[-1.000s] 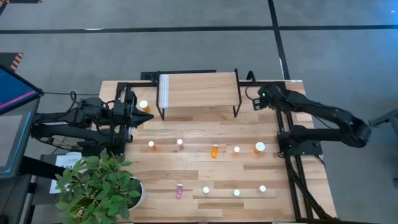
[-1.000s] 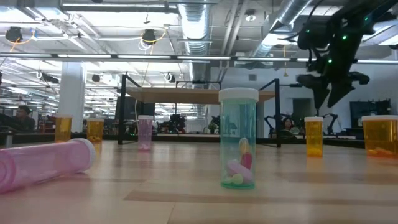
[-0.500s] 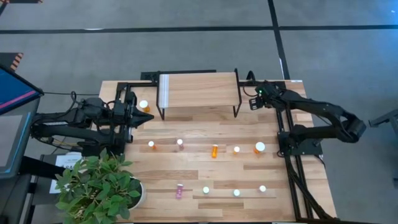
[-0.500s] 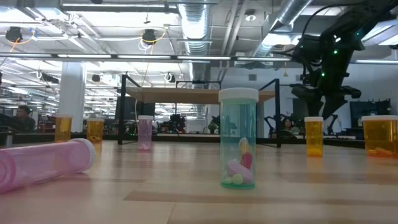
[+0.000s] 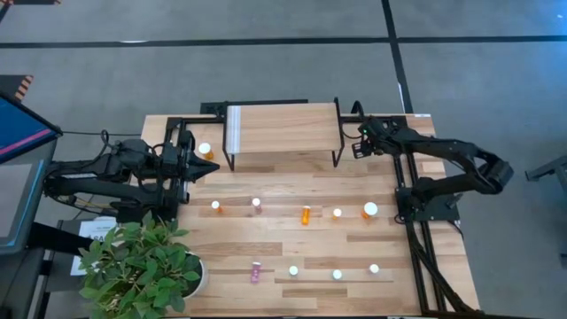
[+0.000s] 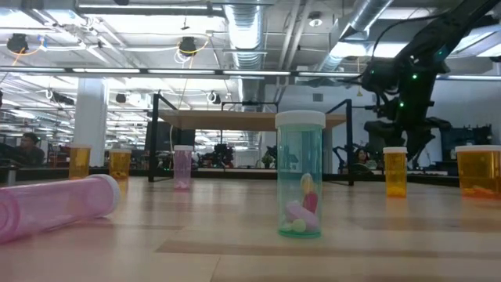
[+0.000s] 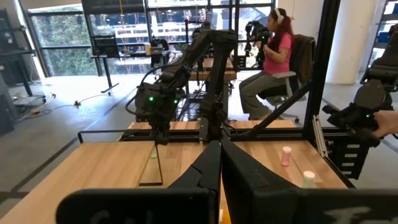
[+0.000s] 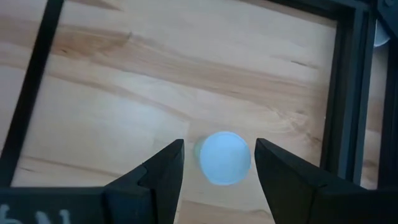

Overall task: Pick and place medicine bottles onto shelf by color
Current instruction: Put the top small green pill bottle on the shelf

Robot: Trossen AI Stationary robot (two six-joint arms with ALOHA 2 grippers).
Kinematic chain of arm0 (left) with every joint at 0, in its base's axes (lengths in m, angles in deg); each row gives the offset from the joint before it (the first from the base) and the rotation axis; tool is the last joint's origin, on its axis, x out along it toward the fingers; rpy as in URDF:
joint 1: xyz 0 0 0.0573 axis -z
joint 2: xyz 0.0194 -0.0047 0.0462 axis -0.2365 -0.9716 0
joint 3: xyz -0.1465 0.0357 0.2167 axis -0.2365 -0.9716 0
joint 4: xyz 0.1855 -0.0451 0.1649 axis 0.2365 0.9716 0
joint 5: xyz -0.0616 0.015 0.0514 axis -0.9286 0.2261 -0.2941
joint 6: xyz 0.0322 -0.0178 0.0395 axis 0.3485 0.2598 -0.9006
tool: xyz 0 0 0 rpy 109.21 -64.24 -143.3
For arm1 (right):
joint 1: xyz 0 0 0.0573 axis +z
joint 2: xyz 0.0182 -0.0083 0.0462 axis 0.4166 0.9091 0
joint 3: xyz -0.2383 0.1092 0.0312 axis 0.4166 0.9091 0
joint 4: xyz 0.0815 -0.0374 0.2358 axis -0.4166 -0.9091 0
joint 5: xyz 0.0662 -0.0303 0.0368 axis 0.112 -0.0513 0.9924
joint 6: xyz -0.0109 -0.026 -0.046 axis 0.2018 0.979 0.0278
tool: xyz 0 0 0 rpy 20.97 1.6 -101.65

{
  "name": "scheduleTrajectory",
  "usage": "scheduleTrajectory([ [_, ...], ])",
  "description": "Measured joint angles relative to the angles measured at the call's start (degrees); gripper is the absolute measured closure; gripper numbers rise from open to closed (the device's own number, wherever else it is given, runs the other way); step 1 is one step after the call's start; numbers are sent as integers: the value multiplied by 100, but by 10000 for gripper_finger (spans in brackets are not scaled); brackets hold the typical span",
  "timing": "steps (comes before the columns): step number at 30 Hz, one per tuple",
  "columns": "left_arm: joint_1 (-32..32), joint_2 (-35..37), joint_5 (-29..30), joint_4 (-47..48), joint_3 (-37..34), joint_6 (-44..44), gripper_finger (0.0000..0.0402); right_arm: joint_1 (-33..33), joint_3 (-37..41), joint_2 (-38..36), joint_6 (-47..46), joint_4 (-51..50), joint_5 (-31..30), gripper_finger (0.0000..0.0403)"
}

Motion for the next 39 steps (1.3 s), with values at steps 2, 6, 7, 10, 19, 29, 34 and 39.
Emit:
scheduleTrajectory([
  [2, -2, 2, 0, 0, 2, 14, 401, -25, 0, 28, 0, -6, 4, 186],
  [6, -2, 2, 0, 9, 2, 18, 401, -62, 0, 24, 0, 7, 4, 203],
  [7, -1, 2, 0, 20, 2, 19, 401, -62, 0, 24, 0, 7, 4, 211],
  [10, -1, 2, 0, 49, 2, 24, 401, -62, 0, 24, 1, 7, 4, 237],
  [19, 0, 2, 0, 51, 2, 28, 401, -62, -34, 19, 20, -41, 15, 285],
  [29, -2, 2, 0, 50, 2, 30, 401, -44, -1257, -443, 306, -961, 101, 273],
  [34, 0, 1, -2, 46, 2, 30, 401, -24, -2201, -725, 680, -1161, 280, 274],
  [39, -2, 2, 0, 42, 2, 28, 401, 142, -3209, -722, 1029, -1055, 561, 270],
])
